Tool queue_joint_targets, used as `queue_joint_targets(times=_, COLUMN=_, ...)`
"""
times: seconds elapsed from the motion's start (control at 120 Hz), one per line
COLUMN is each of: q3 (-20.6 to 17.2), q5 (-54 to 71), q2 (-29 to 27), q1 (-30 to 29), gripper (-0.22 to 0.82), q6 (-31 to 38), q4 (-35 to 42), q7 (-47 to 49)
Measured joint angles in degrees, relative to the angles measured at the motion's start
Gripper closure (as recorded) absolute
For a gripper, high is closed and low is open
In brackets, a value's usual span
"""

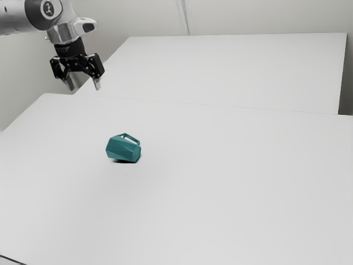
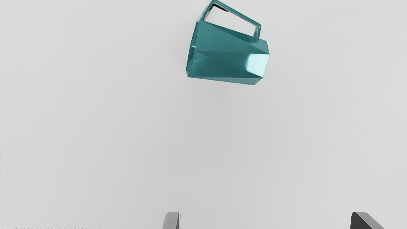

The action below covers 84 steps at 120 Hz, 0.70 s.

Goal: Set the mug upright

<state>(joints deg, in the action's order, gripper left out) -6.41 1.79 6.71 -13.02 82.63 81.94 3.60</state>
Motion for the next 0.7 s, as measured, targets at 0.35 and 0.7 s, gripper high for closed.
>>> queue_joint_targets(times=0.35, q3=0.4, q5=-9.2, q2=3.6, q1=-10.8, gripper=0.02, q6=7.4, q4=4.6, q7=-6.7)
queue_joint_targets(times=0.7, q3=1.0, q5=-21.9, q2=8.8, q1=-14.6, gripper=0.02, q6=18.4, q4=9.1, q7=-16.9)
